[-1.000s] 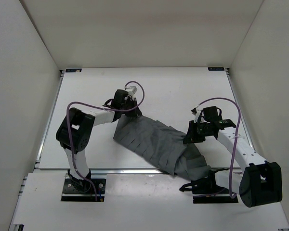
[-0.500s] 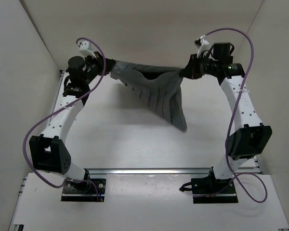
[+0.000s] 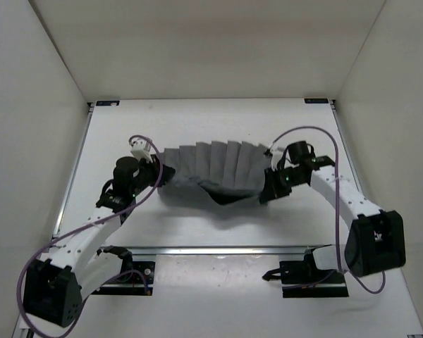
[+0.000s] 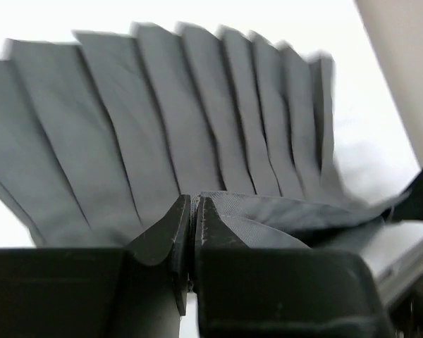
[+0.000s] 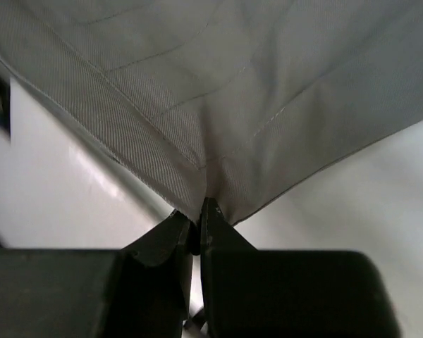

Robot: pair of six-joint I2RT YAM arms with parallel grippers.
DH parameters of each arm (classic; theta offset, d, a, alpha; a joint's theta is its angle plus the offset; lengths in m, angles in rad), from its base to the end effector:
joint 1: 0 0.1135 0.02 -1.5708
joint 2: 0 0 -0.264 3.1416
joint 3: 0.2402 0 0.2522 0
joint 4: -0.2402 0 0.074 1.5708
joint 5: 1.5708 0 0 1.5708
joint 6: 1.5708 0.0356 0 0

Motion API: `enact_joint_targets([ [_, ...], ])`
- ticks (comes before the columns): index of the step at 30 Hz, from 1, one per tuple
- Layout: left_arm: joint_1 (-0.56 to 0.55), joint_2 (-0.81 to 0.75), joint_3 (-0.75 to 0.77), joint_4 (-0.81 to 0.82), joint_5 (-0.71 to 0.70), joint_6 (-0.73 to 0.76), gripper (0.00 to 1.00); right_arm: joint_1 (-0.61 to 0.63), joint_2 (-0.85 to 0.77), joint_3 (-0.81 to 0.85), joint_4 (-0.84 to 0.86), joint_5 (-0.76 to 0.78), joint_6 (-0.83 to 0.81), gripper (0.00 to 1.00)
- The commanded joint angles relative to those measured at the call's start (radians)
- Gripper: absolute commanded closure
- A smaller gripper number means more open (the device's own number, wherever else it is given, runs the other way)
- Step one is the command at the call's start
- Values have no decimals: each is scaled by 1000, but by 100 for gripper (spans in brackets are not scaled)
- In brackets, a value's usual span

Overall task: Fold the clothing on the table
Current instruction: Flatten the skirt out, then fold the skirt

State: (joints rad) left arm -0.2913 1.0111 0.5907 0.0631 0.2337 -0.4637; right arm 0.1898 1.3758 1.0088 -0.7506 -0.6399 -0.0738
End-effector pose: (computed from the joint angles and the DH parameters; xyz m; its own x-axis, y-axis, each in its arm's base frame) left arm 0.2177 -0.0739 0.2540 -0.5175 -0.2991 -0.8017 0.2859 0.8226 -0.4915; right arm 0.2552 0.0707 0.2484 -0.8504 -0.2236 -0.4762 -0.4721 0.7239 0.5031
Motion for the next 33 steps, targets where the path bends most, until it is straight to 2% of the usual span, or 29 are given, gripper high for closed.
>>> enact_joint_targets([
  [1, -29, -156, -54, -101, -111, -6, 100, 21, -171, -128, -33, 7, 12, 100],
  [4, 0, -183, -119, -106, -112, -9, 100, -46, -118, -168, -38, 8, -7, 100],
  [5, 15, -186, -126, -92, -108, -15, 100, -73, -80, -156, -38, -18, -20, 93],
  [6, 17, -180, -126, -88, -112, -18, 100, -85, -40, -148, -17, -23, -20, 59],
  [7, 15, -168, -127, -88, -111, -15, 100, -87, -28, -133, -10, -29, -9, 42],
  [9, 12, -149, -124, -89, -106, -16, 100, -72, 6, -115, 35, -55, 2, 43],
  [11, 11, -144, -132, -89, -102, -23, 100, -55, -7, -131, 85, -70, 22, 35],
  [14, 17, -146, -132, -82, -99, -24, 100, -49, -49, -196, 209, -134, 68, 34],
  [17, 15, -151, -137, -94, -97, -19, 100, -18, -87, -257, 285, -153, 141, 47],
  [18, 12, -154, -137, -95, -93, -18, 100, -4, -104, -278, 305, -139, 156, 47],
  [20, 15, -152, -149, -91, -90, -27, 100, 49, -115, -330, 379, -115, 233, 67],
  [24, 12, -158, -154, -83, -89, -23, 100, 99, -123, -406, 549, -106, 330, 66],
  [28, 18, -160, -154, -83, -89, -27, 100, 123, -86, -415, 573, -79, 351, 57],
  [33, 18, -170, -164, -80, -88, -38, 100, 132, -49, -427, 611, -83, 358, 57],
])
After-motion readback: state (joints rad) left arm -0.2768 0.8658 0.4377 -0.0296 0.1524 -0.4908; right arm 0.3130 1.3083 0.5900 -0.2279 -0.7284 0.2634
